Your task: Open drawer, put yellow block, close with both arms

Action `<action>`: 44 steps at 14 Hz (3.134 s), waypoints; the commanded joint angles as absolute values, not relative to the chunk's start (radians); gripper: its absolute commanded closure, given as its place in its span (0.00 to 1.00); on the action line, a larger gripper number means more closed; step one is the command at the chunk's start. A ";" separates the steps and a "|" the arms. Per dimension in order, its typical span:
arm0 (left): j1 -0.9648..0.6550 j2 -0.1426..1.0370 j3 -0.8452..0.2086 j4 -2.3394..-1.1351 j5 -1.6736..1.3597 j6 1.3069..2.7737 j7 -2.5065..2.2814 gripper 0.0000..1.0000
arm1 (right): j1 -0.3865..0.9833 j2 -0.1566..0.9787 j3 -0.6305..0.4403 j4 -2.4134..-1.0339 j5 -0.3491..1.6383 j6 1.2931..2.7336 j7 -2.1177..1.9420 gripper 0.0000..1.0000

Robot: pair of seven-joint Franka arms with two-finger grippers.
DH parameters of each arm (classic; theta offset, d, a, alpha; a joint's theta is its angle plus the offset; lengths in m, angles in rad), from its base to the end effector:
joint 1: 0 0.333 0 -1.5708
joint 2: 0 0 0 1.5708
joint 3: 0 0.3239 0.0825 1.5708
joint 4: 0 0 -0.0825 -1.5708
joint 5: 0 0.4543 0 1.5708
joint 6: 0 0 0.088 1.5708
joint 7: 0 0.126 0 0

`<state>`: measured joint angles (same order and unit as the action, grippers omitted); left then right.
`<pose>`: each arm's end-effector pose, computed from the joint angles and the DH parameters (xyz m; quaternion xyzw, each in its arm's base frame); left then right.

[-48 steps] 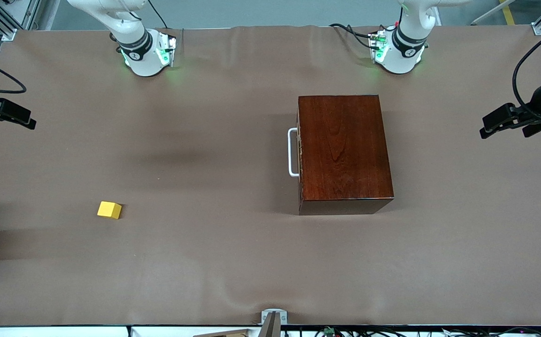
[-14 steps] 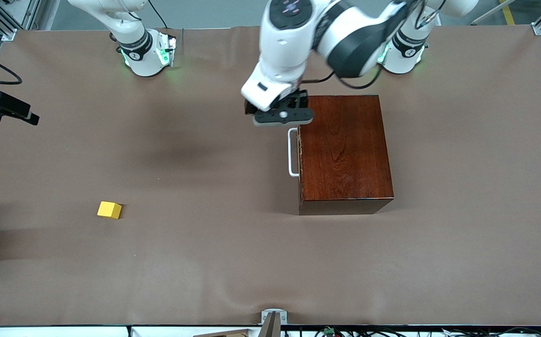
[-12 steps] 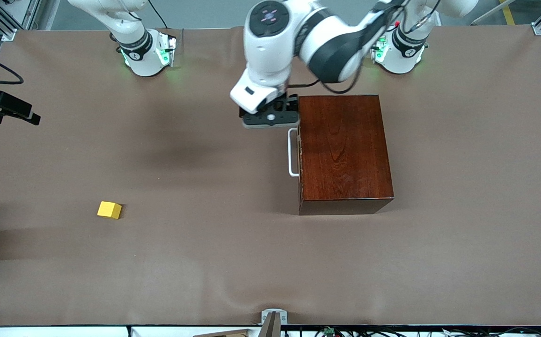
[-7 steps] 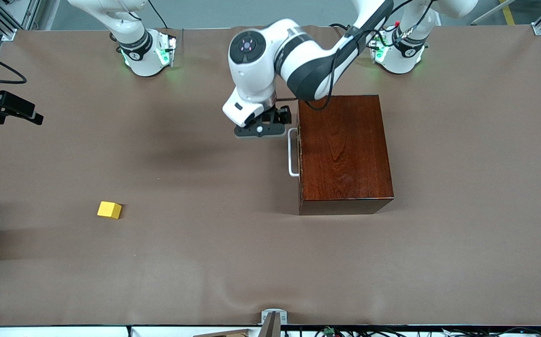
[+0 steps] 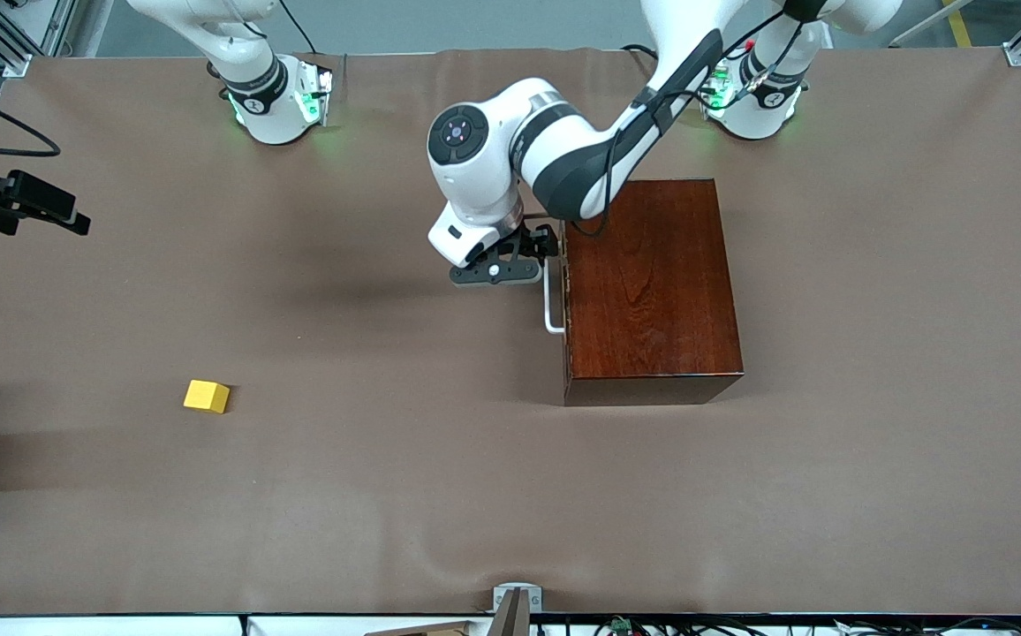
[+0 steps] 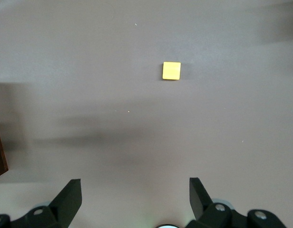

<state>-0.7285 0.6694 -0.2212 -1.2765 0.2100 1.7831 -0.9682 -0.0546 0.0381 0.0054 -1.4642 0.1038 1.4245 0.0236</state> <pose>0.5022 -0.6051 0.3162 -0.9968 0.0023 0.0169 0.0779 0.6202 -0.0163 0.6352 -0.9974 0.0308 0.0382 0.0522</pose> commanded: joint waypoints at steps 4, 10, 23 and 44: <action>-0.736 0.713 -0.222 -1.252 0.273 1.763 -0.973 0.00 | -0.019 0.031 0.003 -1.463 0.084 1.427 0.020 0.00; -0.744 0.758 -0.224 -1.252 0.337 1.764 -0.965 0.00 | -0.015 0.032 0.002 -1.463 0.083 1.448 0.028 0.00; -0.756 0.790 -0.224 -1.249 0.336 1.907 -0.977 0.00 | -0.022 0.204 0.002 -1.465 0.080 1.557 0.015 0.00; -0.770 0.818 -0.238 -1.239 0.250 2.210 -0.976 0.00 | -0.021 0.351 -0.002 -1.463 0.080 1.598 0.017 0.00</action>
